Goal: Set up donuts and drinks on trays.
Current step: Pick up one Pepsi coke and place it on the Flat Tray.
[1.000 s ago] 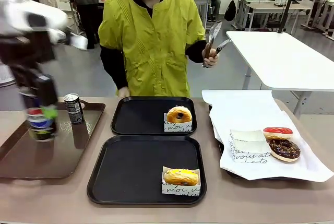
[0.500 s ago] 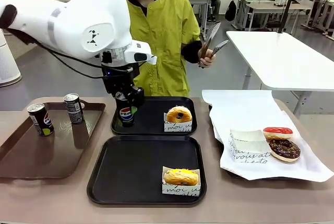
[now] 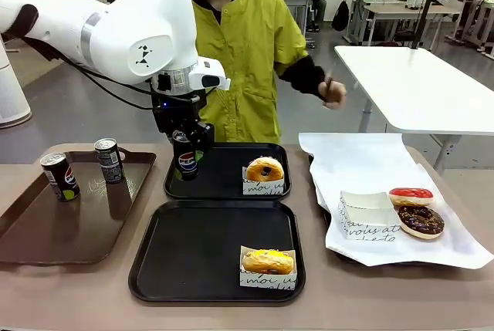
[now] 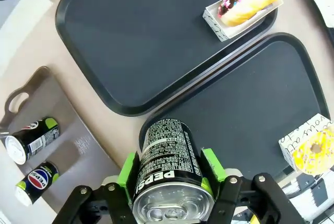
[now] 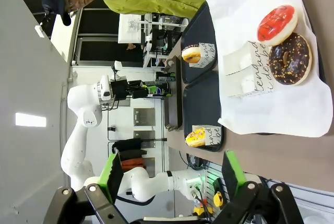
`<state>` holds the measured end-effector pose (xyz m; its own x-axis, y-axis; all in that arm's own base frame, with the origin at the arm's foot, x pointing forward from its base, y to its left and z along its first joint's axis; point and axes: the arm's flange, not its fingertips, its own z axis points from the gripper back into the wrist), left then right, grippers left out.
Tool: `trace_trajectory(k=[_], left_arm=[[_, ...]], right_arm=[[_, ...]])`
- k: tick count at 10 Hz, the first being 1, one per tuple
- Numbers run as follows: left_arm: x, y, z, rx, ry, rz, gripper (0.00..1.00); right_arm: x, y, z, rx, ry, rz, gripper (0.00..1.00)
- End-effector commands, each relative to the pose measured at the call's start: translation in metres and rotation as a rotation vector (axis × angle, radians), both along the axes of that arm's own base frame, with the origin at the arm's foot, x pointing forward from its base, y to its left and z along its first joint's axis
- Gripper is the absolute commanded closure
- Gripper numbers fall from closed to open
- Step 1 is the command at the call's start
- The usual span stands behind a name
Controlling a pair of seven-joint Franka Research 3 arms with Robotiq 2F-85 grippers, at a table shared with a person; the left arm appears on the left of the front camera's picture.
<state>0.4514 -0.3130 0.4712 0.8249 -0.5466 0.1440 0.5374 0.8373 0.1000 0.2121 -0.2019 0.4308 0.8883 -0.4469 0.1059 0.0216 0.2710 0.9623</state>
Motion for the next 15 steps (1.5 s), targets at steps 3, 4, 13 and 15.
trace_trajectory(k=[3, 4, 13, 15], left_arm=[[0.021, 0.007, -0.03, -0.07, -0.013, 0.003, 0.39], [0.028, 0.004, -0.039, -0.064, -0.039, 0.005, 0.39], [0.109, 0.006, -0.086, -0.126, 0.033, 0.171, 0.39], [0.112, 0.005, -0.094, -0.085, 0.04, 0.175, 0.39]], right_arm=[[0.0, 0.0, 0.001, 0.003, -0.005, 0.002, 0.0], [0.0, 0.0, 0.001, 0.003, -0.005, 0.002, 0.0], [0.0, 0.0, 0.001, 0.003, -0.005, 0.002, 0.0], [0.0, 0.0, 0.001, 0.003, -0.005, 0.002, 0.0]])
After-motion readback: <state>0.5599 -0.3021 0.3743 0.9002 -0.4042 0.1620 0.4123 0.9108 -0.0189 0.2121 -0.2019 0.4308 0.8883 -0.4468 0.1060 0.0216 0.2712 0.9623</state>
